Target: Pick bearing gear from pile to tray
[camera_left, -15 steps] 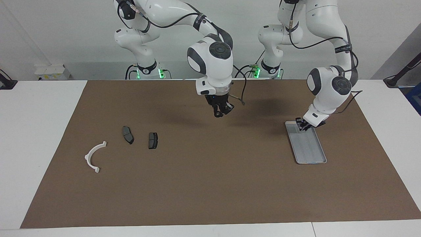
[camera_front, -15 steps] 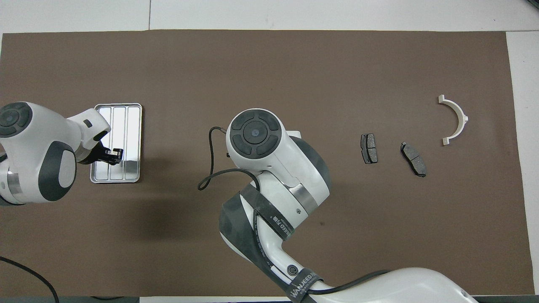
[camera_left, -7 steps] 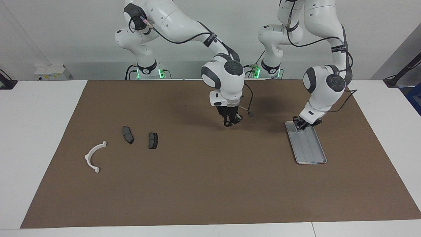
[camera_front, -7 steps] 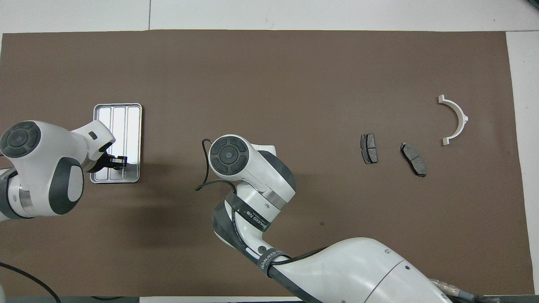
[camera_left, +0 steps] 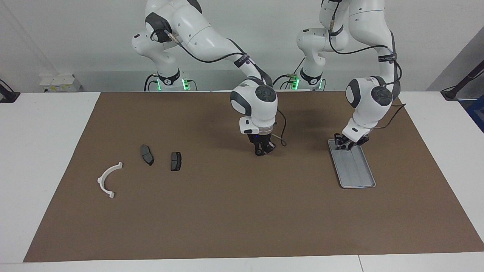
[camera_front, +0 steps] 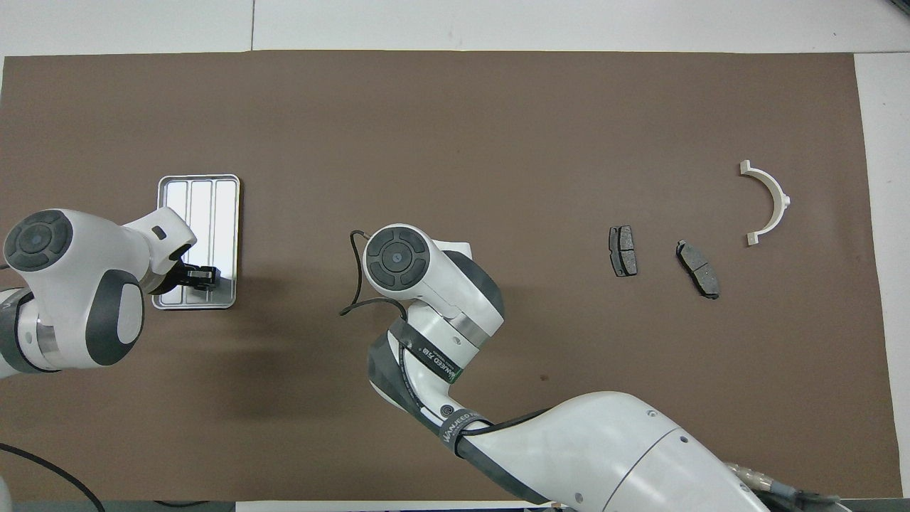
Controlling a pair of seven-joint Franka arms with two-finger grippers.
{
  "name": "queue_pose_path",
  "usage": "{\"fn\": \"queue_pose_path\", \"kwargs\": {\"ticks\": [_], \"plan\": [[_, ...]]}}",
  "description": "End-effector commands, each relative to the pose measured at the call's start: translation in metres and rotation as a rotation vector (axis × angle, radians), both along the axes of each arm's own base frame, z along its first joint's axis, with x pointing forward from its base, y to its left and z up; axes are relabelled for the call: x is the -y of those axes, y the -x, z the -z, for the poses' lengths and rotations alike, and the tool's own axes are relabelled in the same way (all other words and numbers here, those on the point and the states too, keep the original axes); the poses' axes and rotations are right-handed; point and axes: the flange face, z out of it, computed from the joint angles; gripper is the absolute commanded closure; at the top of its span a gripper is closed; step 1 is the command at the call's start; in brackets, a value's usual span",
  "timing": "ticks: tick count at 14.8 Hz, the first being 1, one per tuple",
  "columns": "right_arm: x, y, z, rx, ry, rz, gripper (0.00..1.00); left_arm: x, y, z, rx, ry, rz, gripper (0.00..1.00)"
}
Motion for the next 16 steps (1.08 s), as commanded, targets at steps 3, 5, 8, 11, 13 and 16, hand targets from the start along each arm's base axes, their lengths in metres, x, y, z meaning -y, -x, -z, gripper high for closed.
{"fn": "queue_pose_path", "kwargs": {"ticks": [3, 5, 8, 11, 13, 16], "plan": [[0.052, -0.051, -0.057, 0.02, 0.016, 0.072, 0.0, 0.018, -0.036, -0.042, 0.016, -0.004, -0.005, 0.0], [0.087, -0.066, -0.097, 0.019, 0.002, 0.035, 0.0, 0.027, -0.04, -0.046, 0.023, -0.004, -0.033, 0.0], [0.147, -0.084, -0.146, 0.004, -0.022, -0.11, 0.0, 0.141, -0.034, -0.056, 0.095, 0.014, -0.235, 0.0], [0.216, -0.103, -0.165, -0.01, 0.003, -0.349, 0.0, 0.258, 0.006, -0.054, 0.104, 0.032, -0.315, 0.04], [0.261, -0.114, -0.173, -0.013, 0.013, -0.514, 0.0, 0.318, 0.036, -0.042, 0.099, 0.036, -0.319, 0.03], [0.318, -0.126, -0.174, -0.023, 0.019, -0.67, 0.0, 0.345, 0.042, -0.02, 0.117, 0.052, -0.324, 0.03]]}}
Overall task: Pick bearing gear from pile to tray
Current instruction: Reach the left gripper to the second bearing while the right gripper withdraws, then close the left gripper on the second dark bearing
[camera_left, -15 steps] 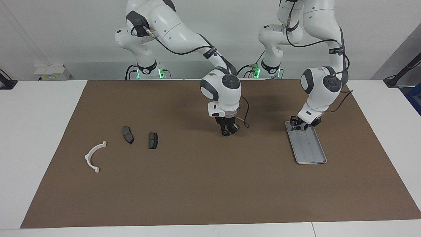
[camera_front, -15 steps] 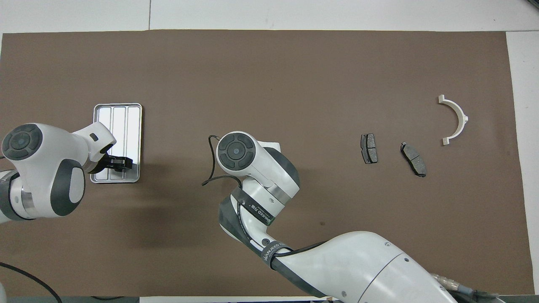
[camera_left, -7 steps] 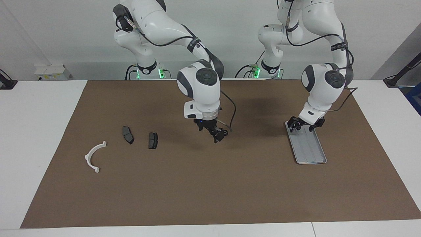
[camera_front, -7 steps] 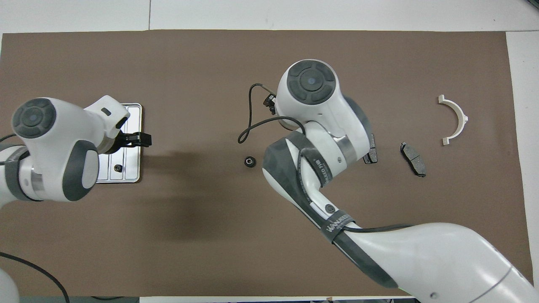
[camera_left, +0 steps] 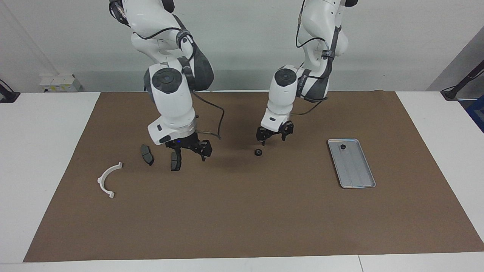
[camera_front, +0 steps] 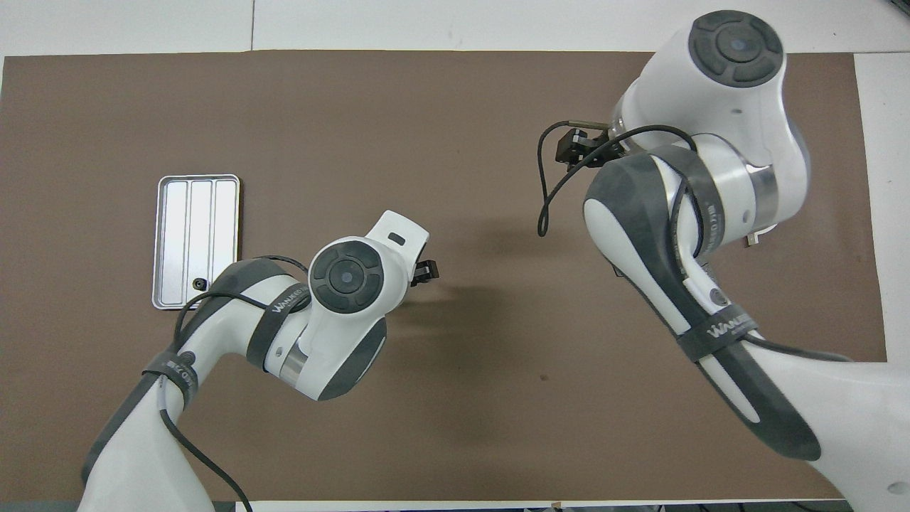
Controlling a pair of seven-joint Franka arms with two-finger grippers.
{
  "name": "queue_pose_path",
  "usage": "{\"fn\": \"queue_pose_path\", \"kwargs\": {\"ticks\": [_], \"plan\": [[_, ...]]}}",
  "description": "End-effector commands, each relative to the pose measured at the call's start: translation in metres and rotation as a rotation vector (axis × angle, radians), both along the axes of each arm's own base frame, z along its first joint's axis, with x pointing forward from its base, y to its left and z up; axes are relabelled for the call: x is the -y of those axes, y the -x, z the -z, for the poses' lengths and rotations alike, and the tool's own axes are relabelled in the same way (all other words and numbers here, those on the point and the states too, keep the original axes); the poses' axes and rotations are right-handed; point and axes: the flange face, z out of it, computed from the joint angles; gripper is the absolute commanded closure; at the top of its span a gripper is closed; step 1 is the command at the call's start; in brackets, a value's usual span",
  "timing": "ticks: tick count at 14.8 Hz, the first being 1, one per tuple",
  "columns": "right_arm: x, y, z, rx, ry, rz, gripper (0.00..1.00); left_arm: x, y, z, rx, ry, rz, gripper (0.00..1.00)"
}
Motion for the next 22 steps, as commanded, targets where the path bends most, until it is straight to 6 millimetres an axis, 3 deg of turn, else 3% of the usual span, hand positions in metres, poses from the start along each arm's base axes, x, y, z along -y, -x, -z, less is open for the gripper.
{"fn": "queue_pose_path", "kwargs": {"ticks": [1, 6, 9, 14, 17, 20, 22], "plan": [[0.039, 0.0, 0.0, -0.03, -0.004, -0.133, 0.0, 0.003, -0.015, 0.026, 0.022, 0.0, -0.017, 0.03], [0.106, -0.005, -0.002, -0.044, 0.008, -0.311, 0.0, 0.008, -0.023, 0.053, 0.049, 0.008, -0.009, 0.03], [0.122, 0.013, -0.035, -0.025, 0.031, -0.336, 0.0, 0.023, -0.024, 0.045, 0.057, 0.019, -0.008, 0.03], [0.12, 0.088, -0.128, -0.053, 0.048, -0.303, 0.0, 0.033, -0.024, 0.04, 0.05, 0.015, -0.002, 0.04], [0.117, 0.126, -0.172, -0.06, 0.05, -0.231, 0.0, 0.041, -0.018, 0.042, 0.05, 0.015, -0.002, 0.04], [0.116, 0.14, -0.187, -0.062, 0.046, -0.228, 0.0, 0.043, -0.015, 0.044, 0.045, 0.012, -0.01, 0.05], [0.118, 0.138, -0.187, -0.062, 0.045, -0.229, 0.0, 0.042, -0.014, 0.046, 0.042, 0.008, -0.007, 0.16]]}}
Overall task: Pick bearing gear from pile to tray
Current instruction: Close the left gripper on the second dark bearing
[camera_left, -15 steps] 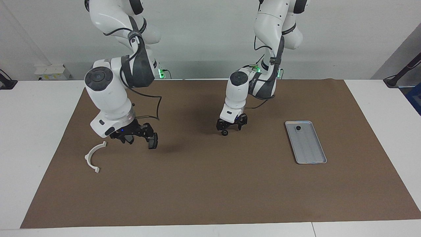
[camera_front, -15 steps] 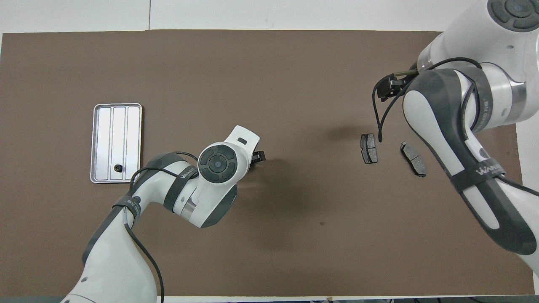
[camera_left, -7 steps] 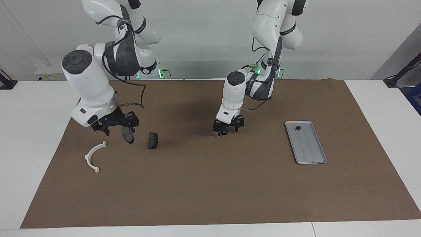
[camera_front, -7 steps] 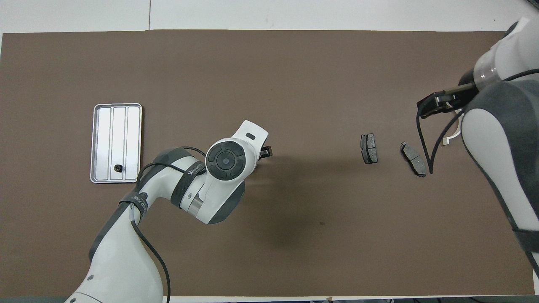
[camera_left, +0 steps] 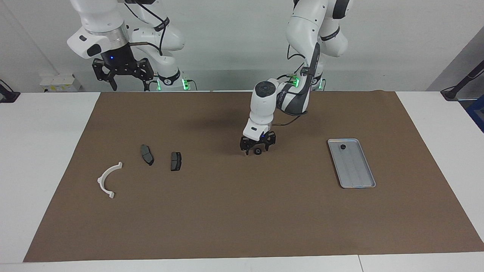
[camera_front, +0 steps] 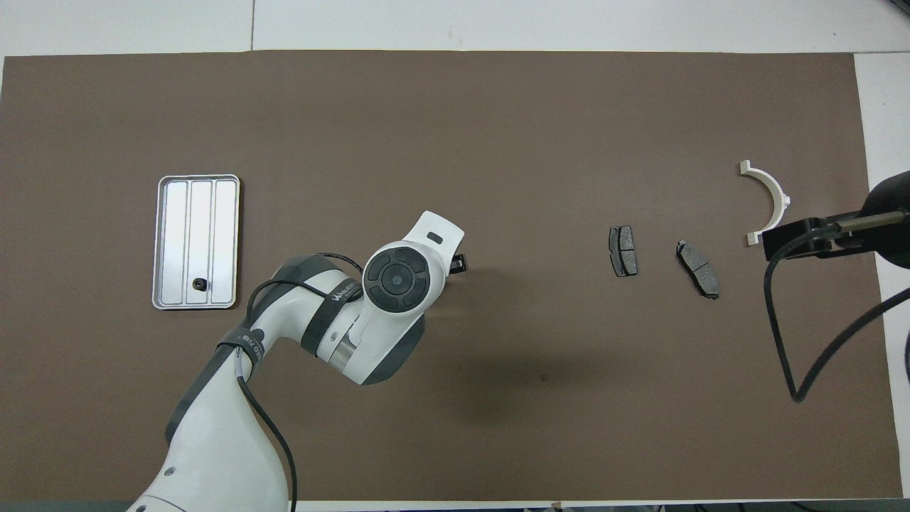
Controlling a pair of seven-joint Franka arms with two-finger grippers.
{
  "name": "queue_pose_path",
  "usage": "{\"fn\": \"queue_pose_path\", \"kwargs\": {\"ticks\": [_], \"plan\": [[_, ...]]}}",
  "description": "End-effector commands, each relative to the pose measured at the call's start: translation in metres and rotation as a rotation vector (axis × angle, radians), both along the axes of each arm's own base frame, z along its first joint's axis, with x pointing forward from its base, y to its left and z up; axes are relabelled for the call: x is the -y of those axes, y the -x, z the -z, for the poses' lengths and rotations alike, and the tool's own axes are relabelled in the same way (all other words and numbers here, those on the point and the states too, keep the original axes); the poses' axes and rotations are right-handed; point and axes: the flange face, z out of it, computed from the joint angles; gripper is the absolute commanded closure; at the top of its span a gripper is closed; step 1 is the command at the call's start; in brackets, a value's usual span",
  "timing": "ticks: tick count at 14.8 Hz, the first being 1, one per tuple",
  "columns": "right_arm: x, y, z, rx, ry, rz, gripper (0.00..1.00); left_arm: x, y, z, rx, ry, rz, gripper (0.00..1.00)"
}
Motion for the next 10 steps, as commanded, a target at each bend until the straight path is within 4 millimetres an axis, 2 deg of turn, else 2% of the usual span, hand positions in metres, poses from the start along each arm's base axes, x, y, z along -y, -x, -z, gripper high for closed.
{"fn": "queue_pose_path", "kwargs": {"ticks": [1, 3, 4, 5, 8, 9, 10], "plan": [[0.003, -0.001, 0.009, -0.014, -0.02, 0.019, 0.0, 0.004, -0.003, 0.002, -0.005, -0.018, -0.011, 0.32], [0.004, -0.001, 0.01, -0.015, -0.024, 0.016, 0.0, 0.002, -0.004, 0.004, -0.006, -0.022, -0.011, 0.67], [0.008, -0.001, 0.009, -0.016, -0.03, 0.023, 0.0, 0.002, -0.003, 0.006, -0.008, -0.024, -0.012, 0.88], [0.01, -0.001, 0.009, -0.014, -0.033, 0.028, 0.0, 0.001, -0.004, 0.006, -0.008, -0.024, -0.014, 1.0], [0.011, -0.002, 0.009, -0.011, -0.033, 0.031, 0.0, -0.016, -0.019, 0.0, -0.027, -0.054, -0.023, 1.0], [0.011, -0.002, 0.009, -0.011, -0.033, 0.031, 0.0, -0.035, -0.038, -0.01, -0.028, -0.076, -0.004, 1.0], [0.011, -0.002, 0.009, -0.011, -0.033, 0.031, 0.0, -0.063, -0.058, -0.024, -0.038, -0.101, 0.015, 1.0]]}}
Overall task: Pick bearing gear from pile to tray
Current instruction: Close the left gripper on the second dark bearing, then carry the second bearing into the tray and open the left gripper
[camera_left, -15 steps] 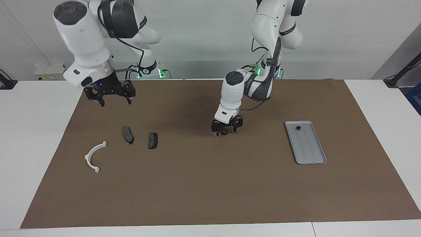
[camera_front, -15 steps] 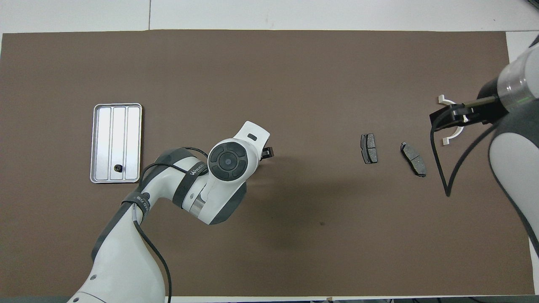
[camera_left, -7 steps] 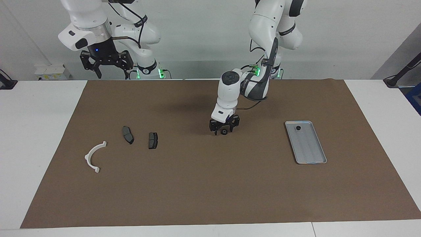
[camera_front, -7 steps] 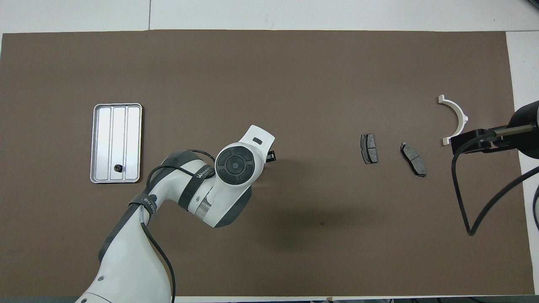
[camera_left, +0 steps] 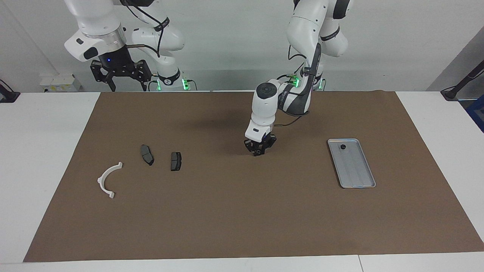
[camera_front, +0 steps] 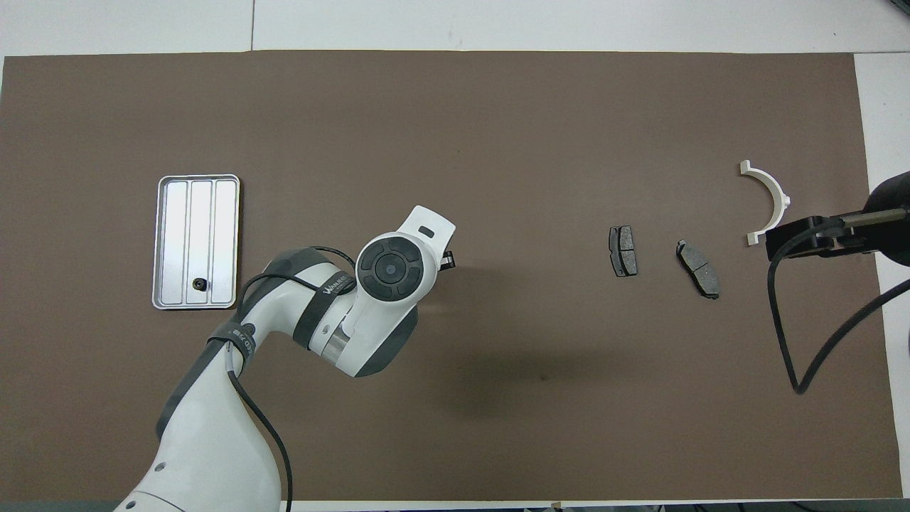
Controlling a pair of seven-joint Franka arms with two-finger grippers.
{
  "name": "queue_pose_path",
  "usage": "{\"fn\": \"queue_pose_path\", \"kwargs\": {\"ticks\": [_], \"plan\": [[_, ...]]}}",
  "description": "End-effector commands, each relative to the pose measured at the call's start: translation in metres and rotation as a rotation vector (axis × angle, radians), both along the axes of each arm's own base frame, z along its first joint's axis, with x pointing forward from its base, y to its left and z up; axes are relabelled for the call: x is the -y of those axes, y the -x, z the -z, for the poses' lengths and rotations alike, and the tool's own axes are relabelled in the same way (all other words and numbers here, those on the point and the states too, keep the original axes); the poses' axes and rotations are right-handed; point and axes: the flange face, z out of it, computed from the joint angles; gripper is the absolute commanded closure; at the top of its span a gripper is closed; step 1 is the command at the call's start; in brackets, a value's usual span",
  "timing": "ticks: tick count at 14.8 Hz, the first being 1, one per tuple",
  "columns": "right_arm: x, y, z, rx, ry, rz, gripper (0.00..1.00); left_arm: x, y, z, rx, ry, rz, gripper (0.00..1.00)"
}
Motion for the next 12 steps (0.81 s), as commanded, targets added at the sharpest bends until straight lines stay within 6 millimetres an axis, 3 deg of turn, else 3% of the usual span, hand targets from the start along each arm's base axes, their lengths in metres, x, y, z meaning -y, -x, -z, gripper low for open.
{"fn": "queue_pose_path", "kwargs": {"ticks": [1, 2, 4, 8, 9, 12], "plan": [[0.002, 0.002, 0.0, 0.007, -0.023, 0.013, 0.0, -0.076, -0.061, -0.042, -0.022, -0.055, 0.029, 1.0], [0.002, 0.002, 0.0, 0.007, -0.023, 0.015, 0.0, -0.113, -0.076, -0.063, -0.021, -0.057, 0.058, 1.0], [0.002, 0.001, 0.0, 0.009, -0.023, 0.015, 0.0, -0.193, -0.098, -0.086, -0.032, -0.064, 0.096, 1.0], [0.001, 0.001, -0.001, 0.012, -0.023, 0.011, 0.0, -0.318, -0.111, -0.08, -0.075, -0.08, 0.22, 1.0], [0.002, 0.001, -0.001, 0.012, -0.023, 0.016, 0.0, -0.335, -0.109, -0.076, -0.079, -0.08, 0.239, 1.0], [0.002, 0.001, -0.001, 0.012, -0.023, 0.016, 0.0, -0.357, -0.092, -0.053, -0.065, -0.077, 0.255, 1.0]]}}
